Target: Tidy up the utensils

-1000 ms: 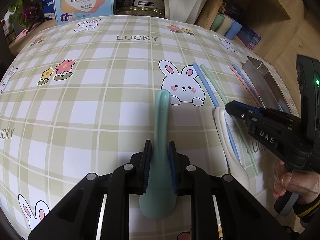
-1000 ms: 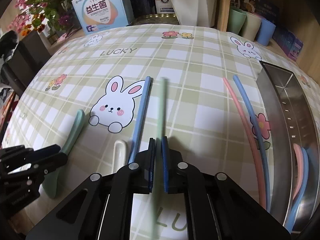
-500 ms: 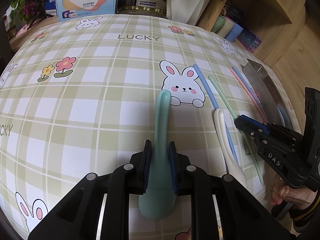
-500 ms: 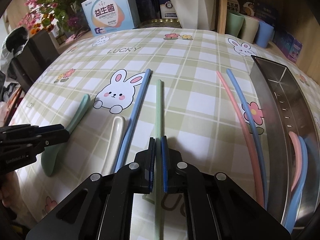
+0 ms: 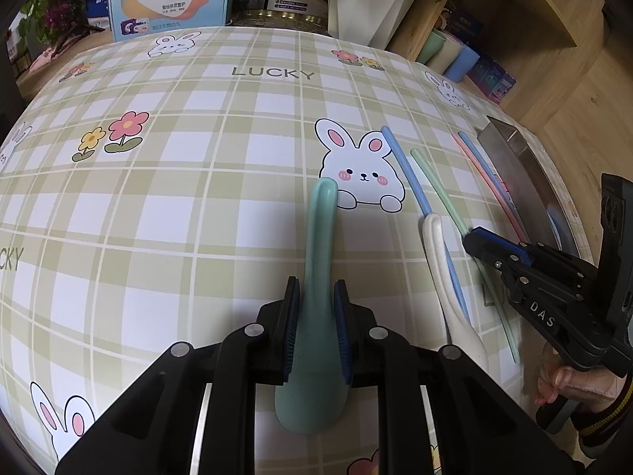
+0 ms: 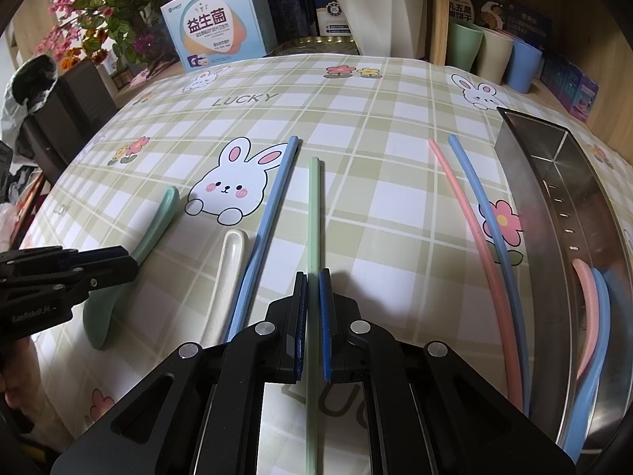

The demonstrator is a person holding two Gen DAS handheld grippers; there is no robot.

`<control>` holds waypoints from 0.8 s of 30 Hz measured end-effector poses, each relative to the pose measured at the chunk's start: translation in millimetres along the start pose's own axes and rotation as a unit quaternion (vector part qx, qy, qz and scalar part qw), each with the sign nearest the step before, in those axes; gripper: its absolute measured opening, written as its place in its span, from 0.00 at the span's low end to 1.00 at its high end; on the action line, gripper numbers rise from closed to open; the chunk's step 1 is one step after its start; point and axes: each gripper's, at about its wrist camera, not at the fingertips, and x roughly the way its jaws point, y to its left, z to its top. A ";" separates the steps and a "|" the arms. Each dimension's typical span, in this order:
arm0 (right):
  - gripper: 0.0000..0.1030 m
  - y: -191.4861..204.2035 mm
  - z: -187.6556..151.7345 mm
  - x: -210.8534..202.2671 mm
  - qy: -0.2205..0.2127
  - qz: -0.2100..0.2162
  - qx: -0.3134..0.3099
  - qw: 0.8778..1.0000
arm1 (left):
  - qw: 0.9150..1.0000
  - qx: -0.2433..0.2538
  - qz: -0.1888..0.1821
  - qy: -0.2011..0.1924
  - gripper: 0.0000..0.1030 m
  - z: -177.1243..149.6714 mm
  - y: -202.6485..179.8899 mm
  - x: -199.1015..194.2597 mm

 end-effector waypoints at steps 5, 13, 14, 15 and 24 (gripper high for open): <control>0.06 -1.3 -1.2 -1.0 0.002 0.007 0.002 1.000 | 1.000 0.009 0.009 -0.001 0.17 -0.1 -3.3 0.4; 0.06 -7.4 -6.1 -5.5 0.012 0.017 0.022 1.000 | 0.999 -0.030 -0.024 -0.010 0.03 -0.6 3.6 -15.2; 0.06 -9.3 -6.7 -6.1 0.013 0.021 0.030 0.999 | 0.999 -0.027 -0.026 -0.015 0.00 -1.1 1.3 -20.3; 0.06 -11.2 -7.7 -7.0 0.014 0.025 0.038 0.999 | 0.999 -0.024 -0.027 -0.018 0.00 -0.9 0.5 -23.4; 0.06 -15.8 -12.9 -10.6 0.014 0.031 0.050 0.998 | 1.000 -0.013 -0.020 0.019 0.00 -5.8 2.0 -8.9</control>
